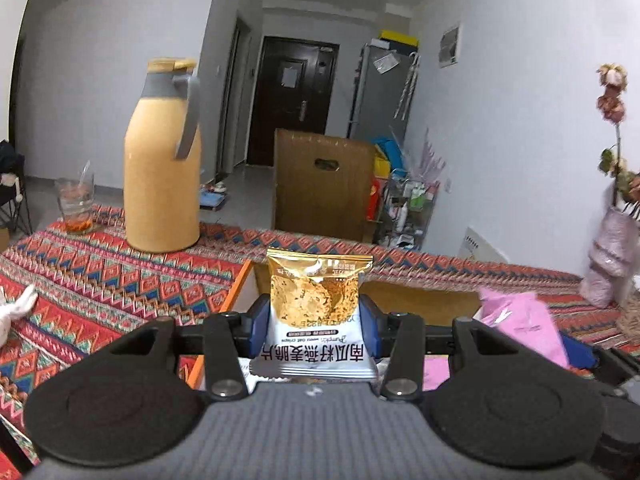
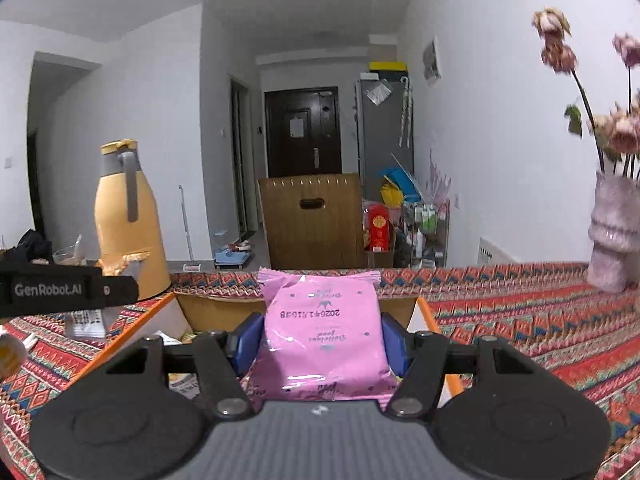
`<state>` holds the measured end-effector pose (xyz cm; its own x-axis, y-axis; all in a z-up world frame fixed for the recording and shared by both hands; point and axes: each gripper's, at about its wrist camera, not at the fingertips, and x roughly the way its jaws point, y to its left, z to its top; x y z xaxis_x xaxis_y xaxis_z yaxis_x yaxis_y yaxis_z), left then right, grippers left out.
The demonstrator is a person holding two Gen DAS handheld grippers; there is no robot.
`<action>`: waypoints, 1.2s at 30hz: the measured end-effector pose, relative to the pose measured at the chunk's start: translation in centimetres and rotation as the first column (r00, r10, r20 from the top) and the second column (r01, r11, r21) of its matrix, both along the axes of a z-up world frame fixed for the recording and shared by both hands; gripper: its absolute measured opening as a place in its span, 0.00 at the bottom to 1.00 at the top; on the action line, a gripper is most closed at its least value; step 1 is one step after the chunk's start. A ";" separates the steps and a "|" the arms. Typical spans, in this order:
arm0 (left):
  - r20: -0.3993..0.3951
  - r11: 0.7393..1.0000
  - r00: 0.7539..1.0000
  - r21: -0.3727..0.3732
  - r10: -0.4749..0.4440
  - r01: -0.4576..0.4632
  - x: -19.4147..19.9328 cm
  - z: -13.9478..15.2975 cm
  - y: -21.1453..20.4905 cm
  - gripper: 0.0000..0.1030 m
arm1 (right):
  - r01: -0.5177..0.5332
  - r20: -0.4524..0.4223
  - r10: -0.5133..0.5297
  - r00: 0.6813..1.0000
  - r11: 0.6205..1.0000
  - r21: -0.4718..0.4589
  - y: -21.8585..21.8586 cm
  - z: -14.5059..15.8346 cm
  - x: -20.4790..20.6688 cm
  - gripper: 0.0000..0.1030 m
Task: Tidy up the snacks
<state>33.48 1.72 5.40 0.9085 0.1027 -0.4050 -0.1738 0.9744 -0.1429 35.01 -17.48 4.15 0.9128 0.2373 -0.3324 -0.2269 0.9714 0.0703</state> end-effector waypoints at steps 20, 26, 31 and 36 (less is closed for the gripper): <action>0.007 0.999 1.000 -0.032 0.013 -0.013 0.1 -2.5 1.3 1.00 | 0.034 -0.076 -0.029 0.997 0.997 0.062 -1.6 -4.1 1.9 1.00; 0.020 0.999 1.000 -0.026 0.023 -0.022 -0.5 -1.4 1.1 1.00 | 0.051 -0.075 -0.046 0.996 0.997 0.065 -1.9 -3.8 1.8 1.00; 0.039 1.000 0.999 -0.009 0.009 -0.008 -1.7 0.2 1.2 1.00 | 0.073 -0.069 -0.069 0.995 0.996 0.052 -2.2 -2.6 1.2 1.00; 0.055 0.999 0.999 0.032 0.001 -0.002 -4.0 1.3 1.3 1.00 | 0.063 -0.059 -0.060 0.996 0.996 0.058 -2.9 -0.8 -0.5 1.00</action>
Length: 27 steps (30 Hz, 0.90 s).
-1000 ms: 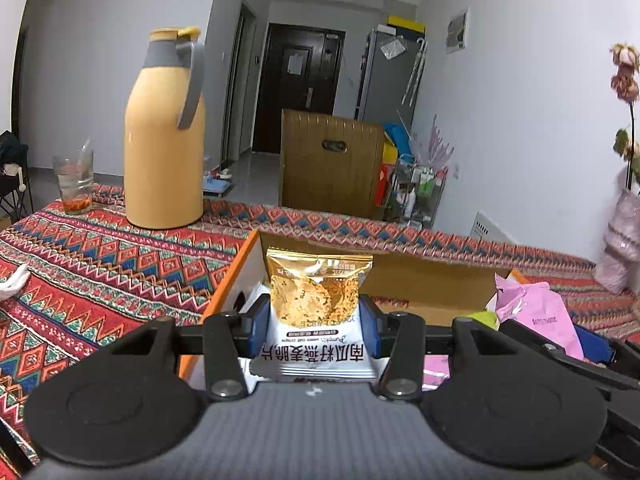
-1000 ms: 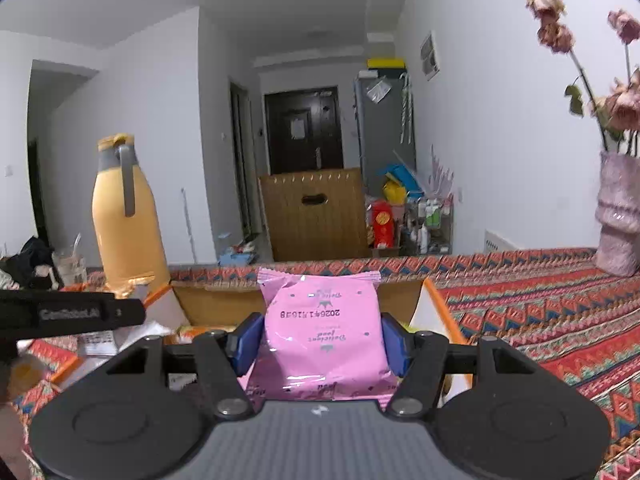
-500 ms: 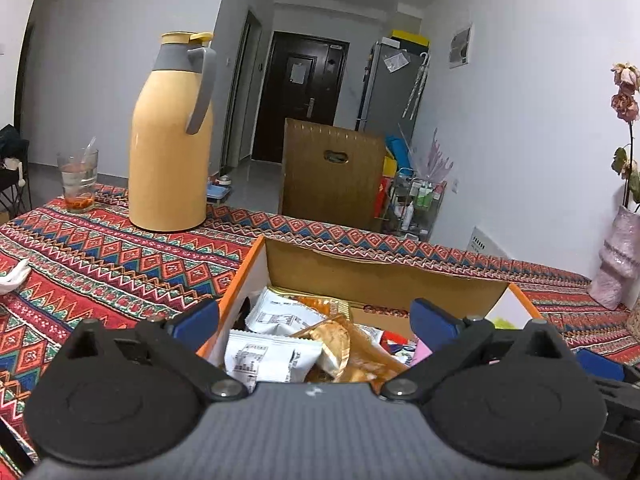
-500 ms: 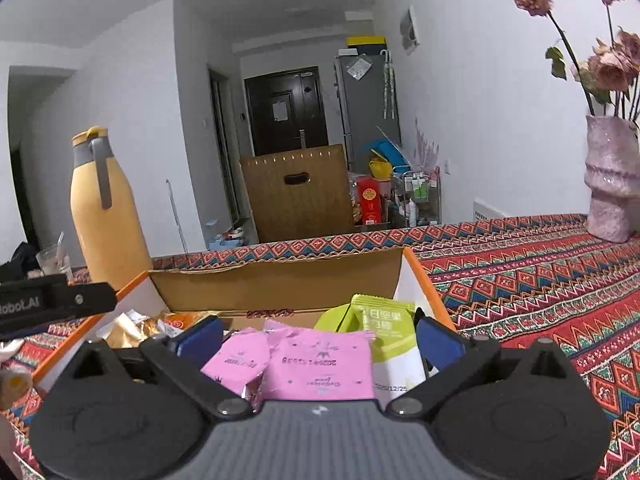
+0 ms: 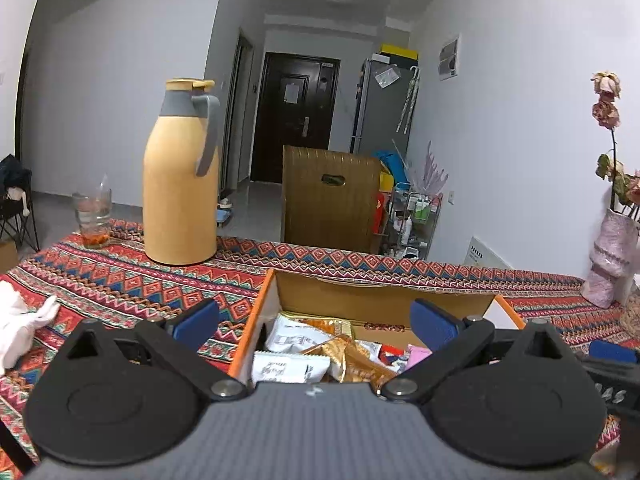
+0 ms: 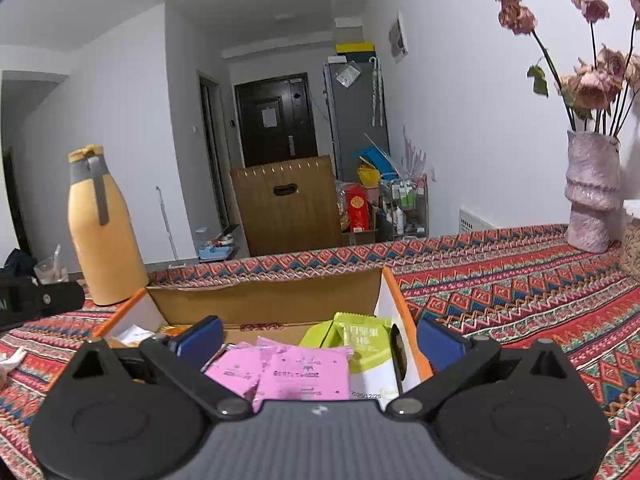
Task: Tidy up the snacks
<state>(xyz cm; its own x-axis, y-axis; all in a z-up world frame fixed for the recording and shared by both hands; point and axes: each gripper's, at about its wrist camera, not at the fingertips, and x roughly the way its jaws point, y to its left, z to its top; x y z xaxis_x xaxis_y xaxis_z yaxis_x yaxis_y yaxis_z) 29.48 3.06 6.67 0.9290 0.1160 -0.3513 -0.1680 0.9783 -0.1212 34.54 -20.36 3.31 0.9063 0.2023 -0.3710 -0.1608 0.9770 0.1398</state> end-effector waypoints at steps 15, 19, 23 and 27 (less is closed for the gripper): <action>-0.037 0.994 0.993 0.011 -0.113 0.113 -10.4 -2.2 0.0 1.00 | -0.115 -0.024 0.115 0.993 0.993 0.029 -3.1 -0.2 -11.2 1.00; -0.069 0.992 0.990 0.010 -0.125 0.126 -12.7 -3.9 -0.1 1.00 | -0.124 -0.063 0.126 0.990 0.992 0.034 -3.6 -1.4 -13.2 1.00; -0.110 0.991 0.985 -0.013 -0.131 0.130 -14.3 -5.6 -0.1 1.00 | -0.138 -0.099 0.141 0.985 0.990 0.031 -3.8 -2.5 -15.0 1.00; -0.147 0.990 0.979 -0.018 -0.142 0.141 -15.4 -6.6 -0.4 1.00 | -0.145 -0.119 0.148 0.982 0.989 0.029 -3.9 -3.4 -16.6 1.00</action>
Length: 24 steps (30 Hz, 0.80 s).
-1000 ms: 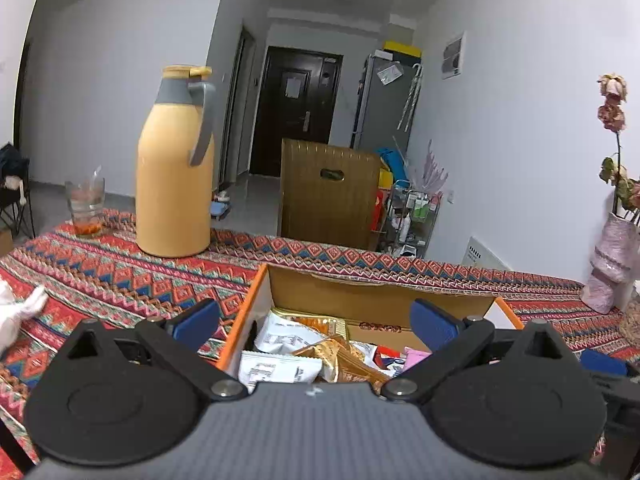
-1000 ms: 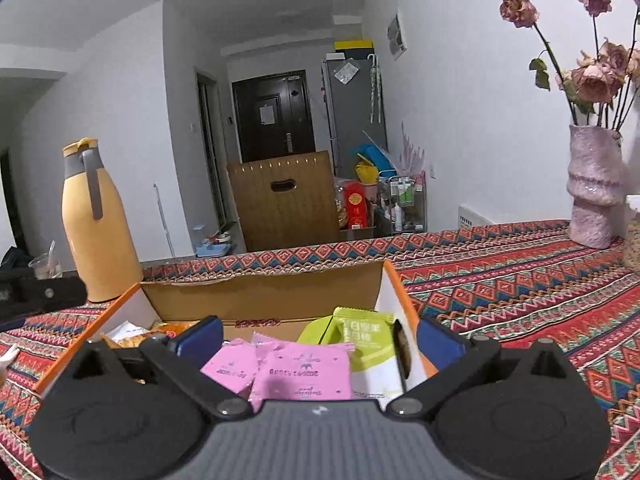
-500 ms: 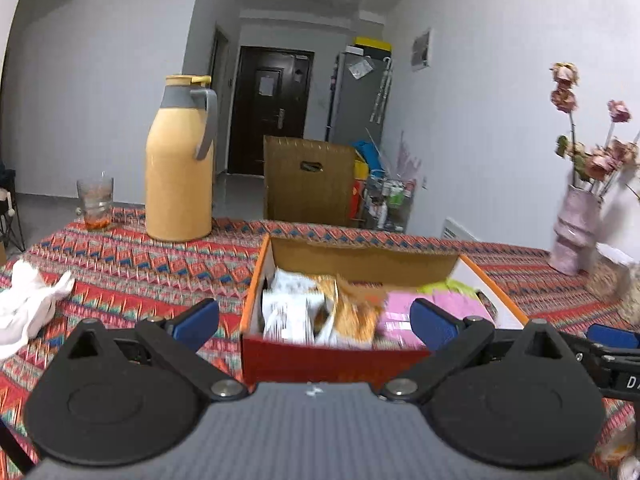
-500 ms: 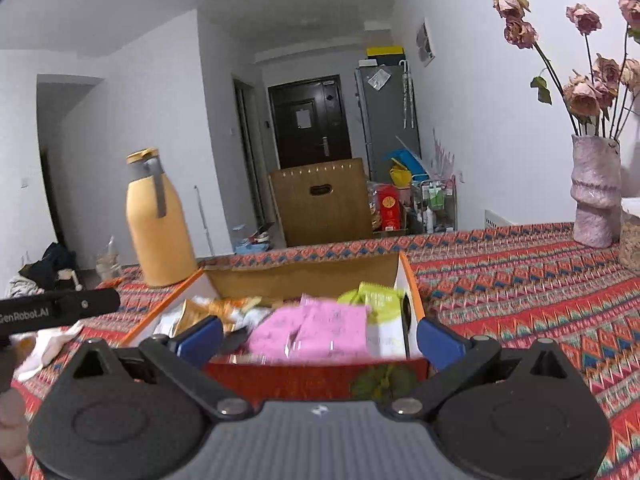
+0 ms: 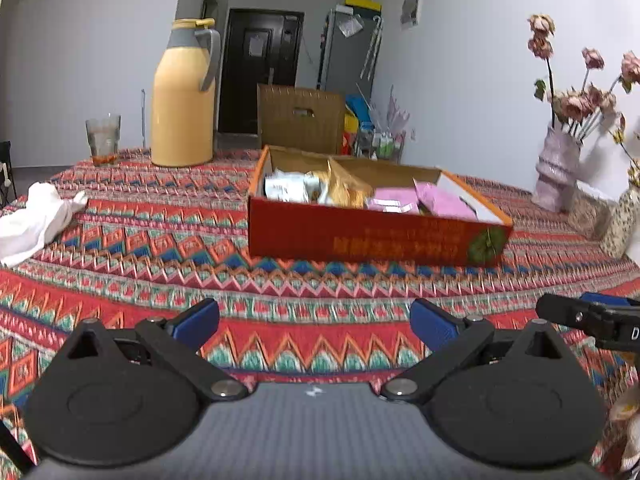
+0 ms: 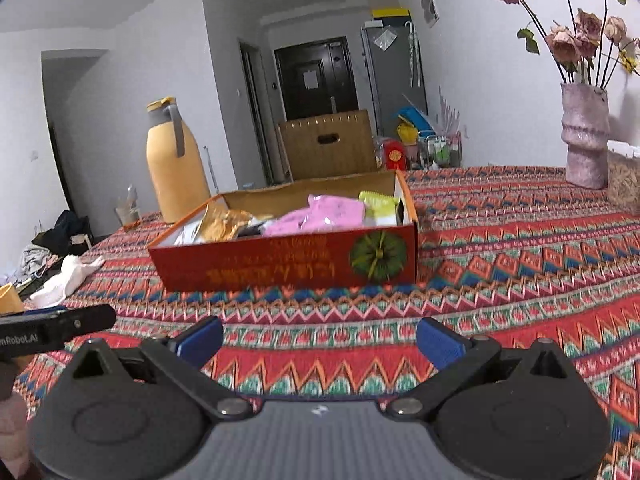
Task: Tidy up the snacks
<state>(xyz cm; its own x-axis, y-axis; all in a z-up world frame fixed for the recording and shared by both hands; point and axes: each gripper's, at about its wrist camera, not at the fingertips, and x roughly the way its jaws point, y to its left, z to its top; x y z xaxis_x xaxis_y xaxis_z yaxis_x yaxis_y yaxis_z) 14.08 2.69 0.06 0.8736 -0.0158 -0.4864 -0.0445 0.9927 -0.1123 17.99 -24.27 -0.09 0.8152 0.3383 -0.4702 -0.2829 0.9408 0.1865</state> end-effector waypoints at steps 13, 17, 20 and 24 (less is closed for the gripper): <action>-0.027 0.999 0.999 0.014 -0.042 0.043 -1.0 -0.9 -1.1 1.00 | -0.001 -0.053 0.000 0.999 1.000 -0.002 -0.5 -1.5 -1.3 1.00; -0.028 0.999 0.999 0.011 -0.043 0.044 -1.0 -0.9 -1.0 1.00 | 0.000 -0.049 0.000 0.999 1.000 -0.002 -0.5 -1.4 -1.3 1.00; -0.028 0.999 0.999 0.011 -0.044 0.044 -1.1 -1.0 -1.0 1.00 | -0.001 -0.046 0.001 0.999 1.000 -0.003 -0.4 -1.3 -1.3 1.00; -0.029 0.999 0.999 0.010 -0.045 0.046 -1.1 -1.0 -1.0 1.00 | 0.000 -0.045 0.000 0.999 1.000 -0.004 -0.4 -1.3 -1.4 1.00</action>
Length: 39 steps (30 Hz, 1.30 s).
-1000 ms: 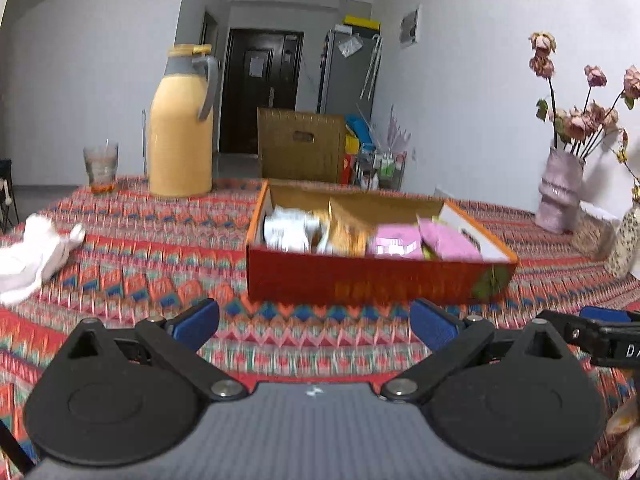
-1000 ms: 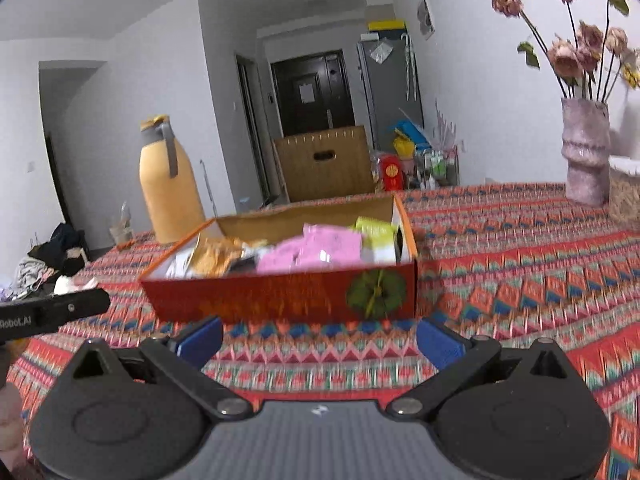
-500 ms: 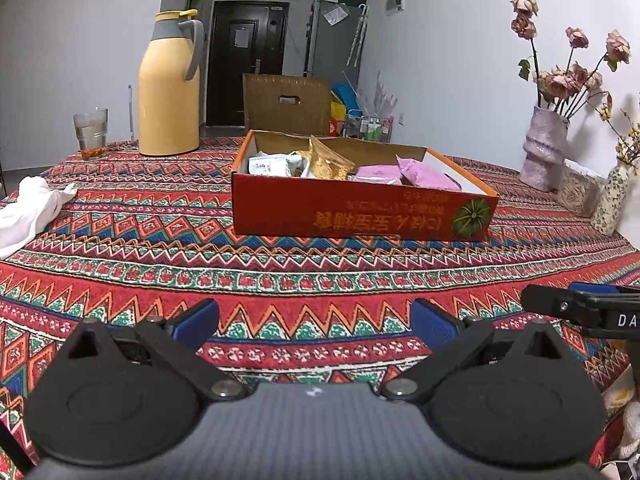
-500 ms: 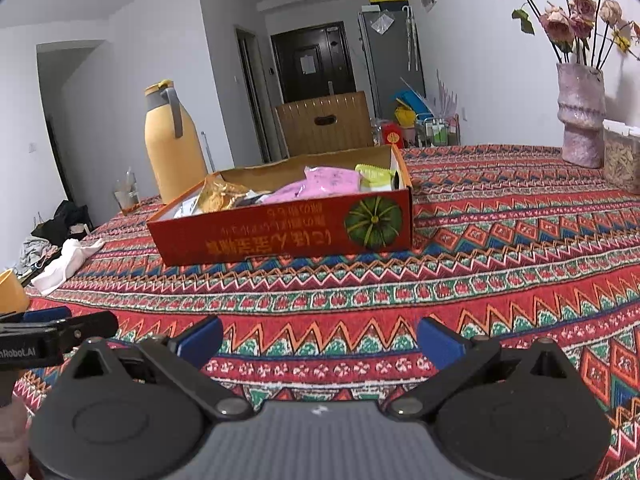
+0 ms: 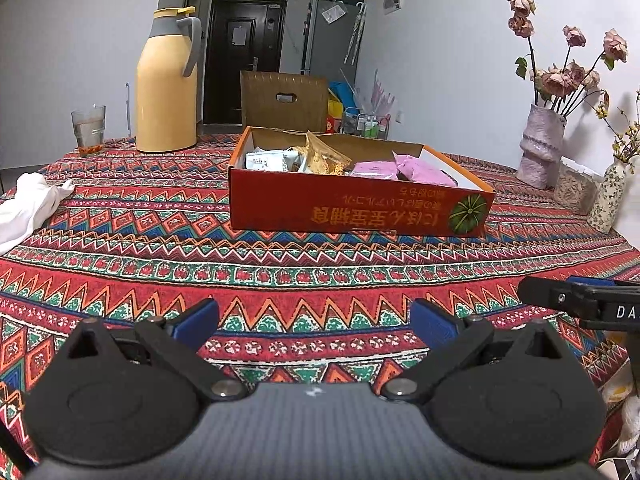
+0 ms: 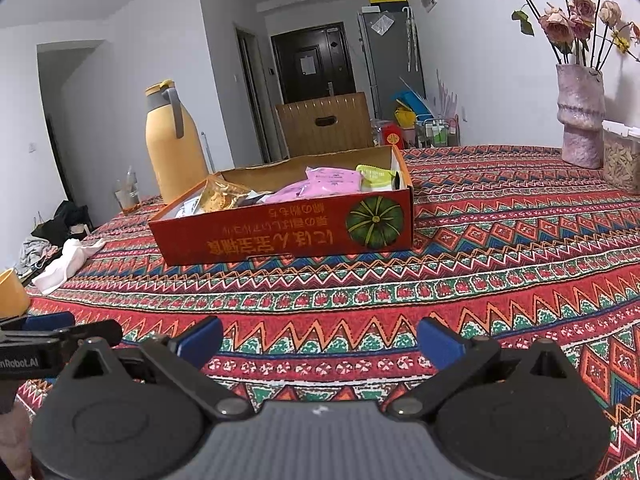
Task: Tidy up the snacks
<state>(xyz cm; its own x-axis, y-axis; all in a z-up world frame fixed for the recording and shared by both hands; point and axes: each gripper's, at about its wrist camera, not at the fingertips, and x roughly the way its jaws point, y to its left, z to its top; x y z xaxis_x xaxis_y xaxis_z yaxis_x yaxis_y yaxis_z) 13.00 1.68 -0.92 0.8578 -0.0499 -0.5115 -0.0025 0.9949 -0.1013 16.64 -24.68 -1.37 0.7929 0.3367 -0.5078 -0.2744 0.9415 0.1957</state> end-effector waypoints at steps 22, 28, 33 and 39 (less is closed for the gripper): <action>-0.021 1.000 1.000 0.019 -0.006 0.006 0.1 -0.3 -0.3 1.00 | -0.001 0.000 0.001 1.000 1.000 -0.002 0.0 0.1 0.1 1.00; -0.028 1.000 1.000 0.022 -0.007 0.008 0.1 -0.2 -0.3 1.00 | -0.001 -0.001 0.001 1.000 1.000 -0.002 0.0 0.1 0.1 1.00; -0.028 1.000 1.000 0.020 -0.008 0.009 0.1 -0.2 -0.2 1.00 | -0.001 0.000 0.001 1.000 1.000 -0.002 0.0 0.1 0.1 1.00; -0.028 1.000 1.000 0.020 -0.009 0.009 0.1 -0.3 -0.2 1.00 | -0.001 0.000 0.001 1.000 1.000 -0.002 0.0 0.1 0.1 1.00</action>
